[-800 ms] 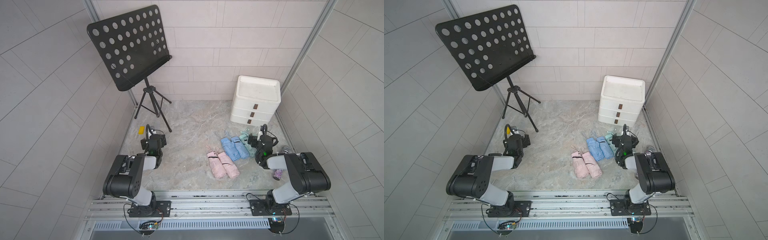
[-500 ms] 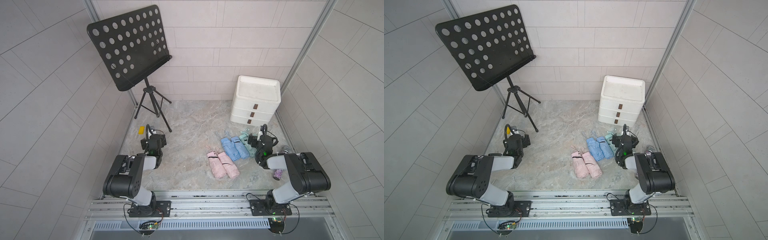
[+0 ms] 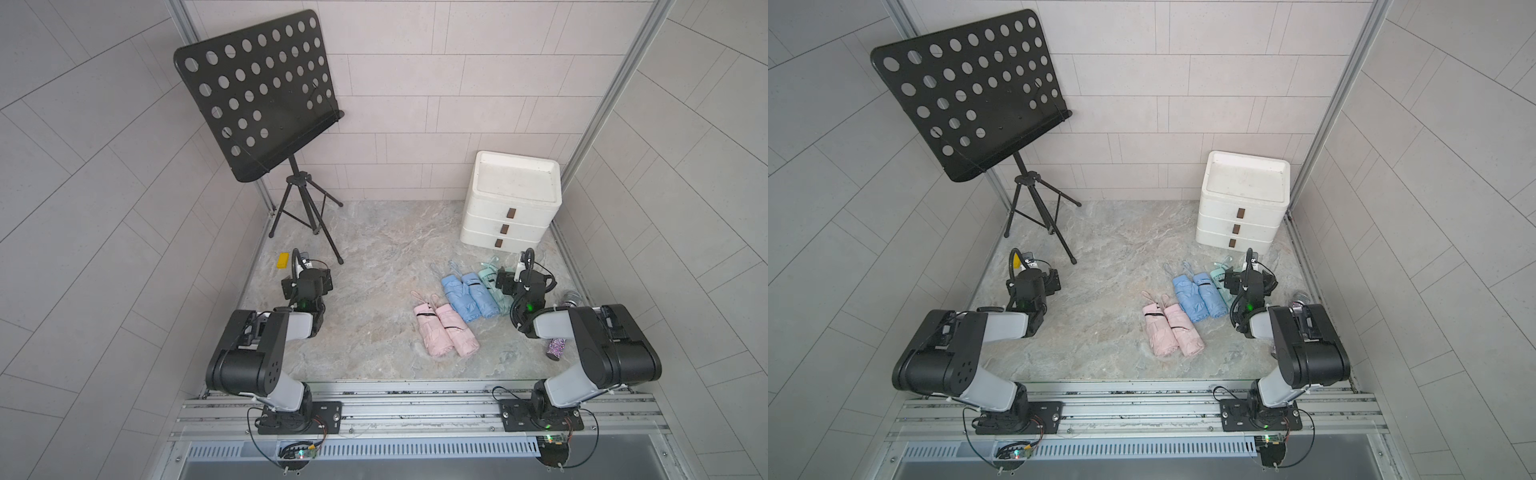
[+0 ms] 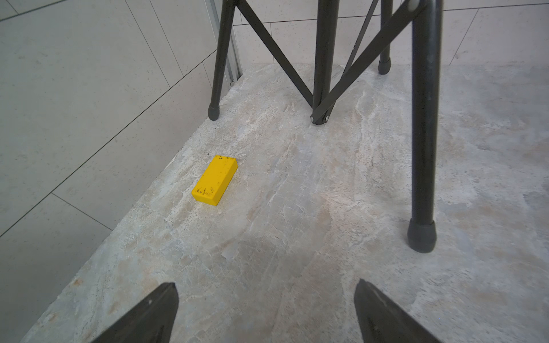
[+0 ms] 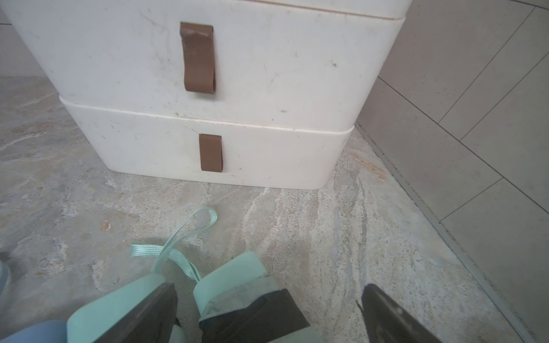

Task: Place the umbrella in the drawer by color
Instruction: Move the storage box to the center of the board.

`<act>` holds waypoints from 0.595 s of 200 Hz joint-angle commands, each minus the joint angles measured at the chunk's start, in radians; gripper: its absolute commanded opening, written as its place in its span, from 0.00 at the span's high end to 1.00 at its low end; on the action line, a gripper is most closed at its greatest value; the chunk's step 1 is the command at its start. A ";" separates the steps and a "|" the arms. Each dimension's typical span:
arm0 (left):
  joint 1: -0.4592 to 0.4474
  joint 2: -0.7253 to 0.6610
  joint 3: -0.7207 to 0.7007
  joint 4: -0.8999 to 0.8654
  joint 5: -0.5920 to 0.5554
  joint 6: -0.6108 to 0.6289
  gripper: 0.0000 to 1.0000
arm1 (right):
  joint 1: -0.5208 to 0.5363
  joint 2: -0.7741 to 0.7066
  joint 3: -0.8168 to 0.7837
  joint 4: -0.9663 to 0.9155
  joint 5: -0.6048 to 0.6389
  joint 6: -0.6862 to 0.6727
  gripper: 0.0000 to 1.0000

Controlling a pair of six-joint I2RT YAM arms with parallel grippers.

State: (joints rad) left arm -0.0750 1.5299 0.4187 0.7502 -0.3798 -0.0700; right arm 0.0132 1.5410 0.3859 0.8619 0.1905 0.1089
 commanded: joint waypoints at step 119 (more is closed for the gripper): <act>-0.002 -0.139 0.156 -0.391 0.145 0.077 0.00 | 0.007 -0.119 0.029 -0.136 0.096 0.021 0.00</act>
State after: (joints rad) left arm -0.0746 1.4960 0.4316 0.6830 -0.3359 -0.0467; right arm 0.0143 1.4998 0.3874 0.8074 0.2375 0.1211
